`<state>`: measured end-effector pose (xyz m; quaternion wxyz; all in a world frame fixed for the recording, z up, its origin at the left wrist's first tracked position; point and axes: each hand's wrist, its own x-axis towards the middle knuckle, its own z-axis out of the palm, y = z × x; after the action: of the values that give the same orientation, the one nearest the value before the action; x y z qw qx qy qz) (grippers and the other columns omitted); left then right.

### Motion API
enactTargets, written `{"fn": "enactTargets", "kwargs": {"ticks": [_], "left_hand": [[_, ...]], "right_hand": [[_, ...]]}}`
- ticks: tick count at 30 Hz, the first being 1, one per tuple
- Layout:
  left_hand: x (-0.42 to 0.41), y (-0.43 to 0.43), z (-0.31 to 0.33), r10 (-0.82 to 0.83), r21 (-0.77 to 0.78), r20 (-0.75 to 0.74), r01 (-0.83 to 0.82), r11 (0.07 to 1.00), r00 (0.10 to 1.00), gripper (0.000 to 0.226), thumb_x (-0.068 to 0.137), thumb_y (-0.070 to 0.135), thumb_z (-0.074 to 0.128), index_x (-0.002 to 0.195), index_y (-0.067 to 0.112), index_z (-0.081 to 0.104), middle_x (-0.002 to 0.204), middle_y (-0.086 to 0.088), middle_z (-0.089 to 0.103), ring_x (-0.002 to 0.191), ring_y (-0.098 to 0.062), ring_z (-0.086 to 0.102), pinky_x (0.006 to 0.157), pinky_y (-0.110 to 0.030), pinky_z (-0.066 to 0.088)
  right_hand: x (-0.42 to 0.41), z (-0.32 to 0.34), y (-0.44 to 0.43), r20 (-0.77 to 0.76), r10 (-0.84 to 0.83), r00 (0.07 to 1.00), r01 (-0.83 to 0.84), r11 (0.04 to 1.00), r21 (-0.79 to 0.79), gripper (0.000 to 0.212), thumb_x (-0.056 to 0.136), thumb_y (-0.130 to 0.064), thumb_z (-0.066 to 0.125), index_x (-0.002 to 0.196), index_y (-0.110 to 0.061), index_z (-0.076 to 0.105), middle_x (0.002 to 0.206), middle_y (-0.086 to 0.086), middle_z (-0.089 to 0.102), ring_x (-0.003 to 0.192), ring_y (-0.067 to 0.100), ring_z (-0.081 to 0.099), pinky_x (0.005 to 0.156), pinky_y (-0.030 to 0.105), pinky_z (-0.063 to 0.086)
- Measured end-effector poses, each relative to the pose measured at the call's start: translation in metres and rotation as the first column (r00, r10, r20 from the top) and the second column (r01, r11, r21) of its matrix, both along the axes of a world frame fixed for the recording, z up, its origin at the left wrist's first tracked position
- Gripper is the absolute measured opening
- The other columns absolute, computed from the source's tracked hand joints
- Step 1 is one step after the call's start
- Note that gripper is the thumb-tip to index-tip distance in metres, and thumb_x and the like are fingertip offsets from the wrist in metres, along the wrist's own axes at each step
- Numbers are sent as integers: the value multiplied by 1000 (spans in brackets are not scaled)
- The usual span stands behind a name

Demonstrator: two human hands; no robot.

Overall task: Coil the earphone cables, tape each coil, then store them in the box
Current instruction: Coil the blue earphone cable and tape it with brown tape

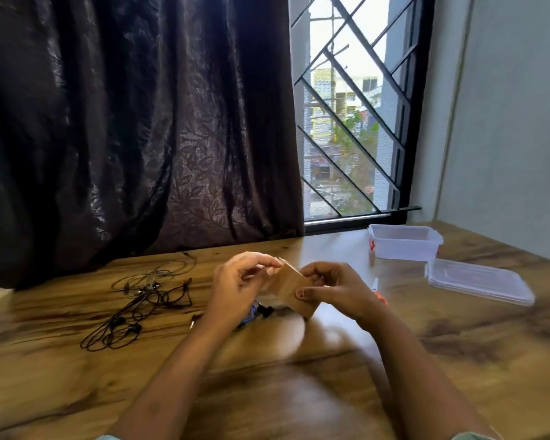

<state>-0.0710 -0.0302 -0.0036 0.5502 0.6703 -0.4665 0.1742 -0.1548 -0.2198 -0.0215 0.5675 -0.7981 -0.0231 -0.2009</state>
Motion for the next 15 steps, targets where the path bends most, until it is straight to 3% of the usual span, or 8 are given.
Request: {"fn": "enactTargets", "kwargs": {"ticks": [2,4,6,10,13,15], "left_hand": [[-3,-3,-4,37,36,109,-41,999,993,18,80,12,66,92,22,75,93,13,70,90,-2,64,78,-13,48],[-5,-5,-8,72,48,161,-81,996,984,19,80,14,67,94,23,76,93,15,69,90,1,63,79,-12,47],[-7,-7,-11,115,47,185,-126,991,976,20,79,11,71,95,22,76,92,18,67,91,5,61,78,-7,44],[-7,-8,-19,144,42,74,-147,988,987,27,77,6,74,96,25,75,91,19,67,90,3,62,76,-8,46],[-5,-10,-20,142,30,25,-142,989,990,28,77,5,74,95,26,75,92,19,67,89,3,62,75,-10,48],[-2,-9,-18,126,19,-17,-126,992,992,28,77,5,74,94,27,75,92,17,68,88,2,63,75,-11,49]], "right_hand": [[-5,-4,-3,23,-111,994,112,991,-79,38,62,-29,84,97,-20,74,90,1,70,84,15,62,75,26,52],[-9,-6,-4,54,-215,975,222,954,-202,37,69,-20,83,104,-19,73,99,-1,69,88,10,60,73,6,42],[-12,-5,-3,89,-275,957,289,903,-318,37,76,-15,79,112,-17,70,104,-4,66,91,8,56,71,-1,36],[-15,-6,3,116,-287,951,307,822,-480,35,83,-13,71,118,-15,65,102,-11,53,92,8,49,70,-2,33],[-14,-6,4,76,-298,951,300,844,-445,29,86,-17,68,115,-18,65,104,-11,54,100,11,51,70,4,34],[-15,-7,2,76,-383,921,380,835,-397,18,91,-29,61,107,-23,66,105,-9,57,106,16,51,77,16,40]]}}
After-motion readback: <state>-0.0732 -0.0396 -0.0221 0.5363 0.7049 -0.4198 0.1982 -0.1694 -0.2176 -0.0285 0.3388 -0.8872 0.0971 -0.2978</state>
